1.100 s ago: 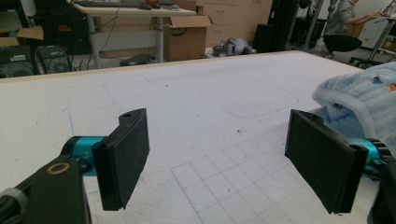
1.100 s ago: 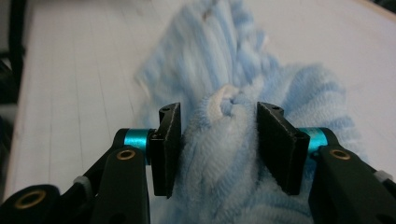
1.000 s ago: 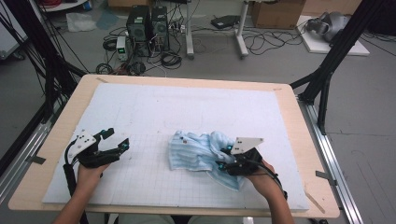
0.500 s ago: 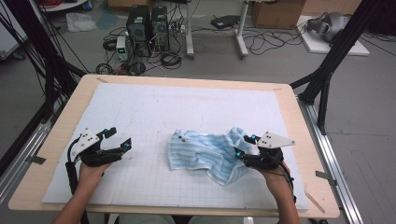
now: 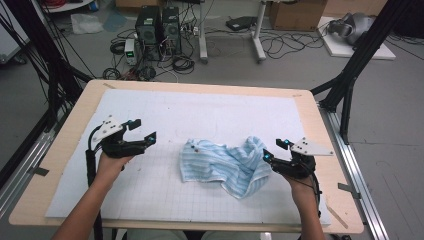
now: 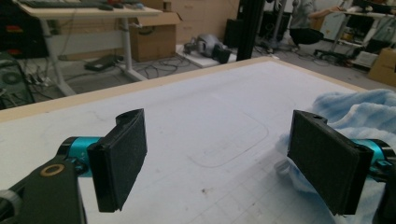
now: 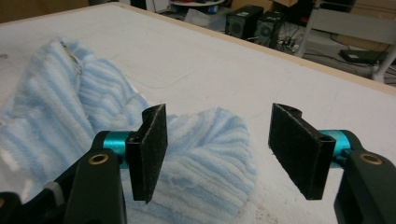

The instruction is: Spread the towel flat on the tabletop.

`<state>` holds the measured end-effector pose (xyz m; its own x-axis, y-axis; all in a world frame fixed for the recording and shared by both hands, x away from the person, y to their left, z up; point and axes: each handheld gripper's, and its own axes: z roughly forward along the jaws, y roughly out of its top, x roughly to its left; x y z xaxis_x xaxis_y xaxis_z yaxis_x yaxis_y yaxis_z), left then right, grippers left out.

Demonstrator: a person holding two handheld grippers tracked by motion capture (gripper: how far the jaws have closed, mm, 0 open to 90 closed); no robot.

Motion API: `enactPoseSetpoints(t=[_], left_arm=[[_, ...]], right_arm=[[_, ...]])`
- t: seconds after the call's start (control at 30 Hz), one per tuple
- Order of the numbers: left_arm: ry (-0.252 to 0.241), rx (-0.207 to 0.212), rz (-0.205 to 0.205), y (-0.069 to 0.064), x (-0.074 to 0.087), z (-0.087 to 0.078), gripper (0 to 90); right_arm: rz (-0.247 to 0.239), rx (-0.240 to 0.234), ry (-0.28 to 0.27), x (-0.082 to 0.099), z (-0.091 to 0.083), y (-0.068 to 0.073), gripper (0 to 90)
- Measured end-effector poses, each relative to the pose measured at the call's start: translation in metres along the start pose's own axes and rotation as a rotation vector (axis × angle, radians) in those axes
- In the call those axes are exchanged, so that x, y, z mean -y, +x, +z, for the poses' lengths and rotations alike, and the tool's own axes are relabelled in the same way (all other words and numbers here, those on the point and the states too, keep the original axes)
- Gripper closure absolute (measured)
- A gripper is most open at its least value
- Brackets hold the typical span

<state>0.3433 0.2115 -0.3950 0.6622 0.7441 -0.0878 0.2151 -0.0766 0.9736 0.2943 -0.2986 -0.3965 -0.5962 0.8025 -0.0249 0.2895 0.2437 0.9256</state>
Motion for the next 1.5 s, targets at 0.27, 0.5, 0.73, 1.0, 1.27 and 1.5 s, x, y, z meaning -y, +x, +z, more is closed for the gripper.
enactPoseSetpoints(t=[0.27, 0.5, 0.73, 1.0, 1.27, 1.5], left_arm=[[0.096, 0.044, -0.057, -0.011, -0.011, 0.059, 22.3], [0.201, 0.136, -0.048, -0.033, -0.008, 0.107, 24.1], [0.355, 0.198, -0.005, -0.050, 0.008, 0.135, 24.4], [0.501, 0.263, 0.100, -0.070, 0.026, 0.147, 27.0], [0.520, 0.366, 0.152, -0.075, 0.026, 0.143, 72.6], [0.459, 0.296, 0.160, -0.064, 0.019, 0.126, 79.0]], right_arm=[[0.007, 0.023, 0.020, 0.002, 0.002, -0.001, 34.9], [0.005, 0.019, 0.027, 0.003, 0.004, 0.000, 34.4], [0.018, 0.021, 0.022, 0.004, 0.003, -0.002, 34.3], [0.020, 0.022, 0.023, 0.005, 0.002, -0.003, 34.3], [0.039, 0.048, 0.026, 0.006, 0.001, -0.005, 34.3], [0.041, 0.045, 0.024, 0.007, 0.001, -0.005, 34.3]])
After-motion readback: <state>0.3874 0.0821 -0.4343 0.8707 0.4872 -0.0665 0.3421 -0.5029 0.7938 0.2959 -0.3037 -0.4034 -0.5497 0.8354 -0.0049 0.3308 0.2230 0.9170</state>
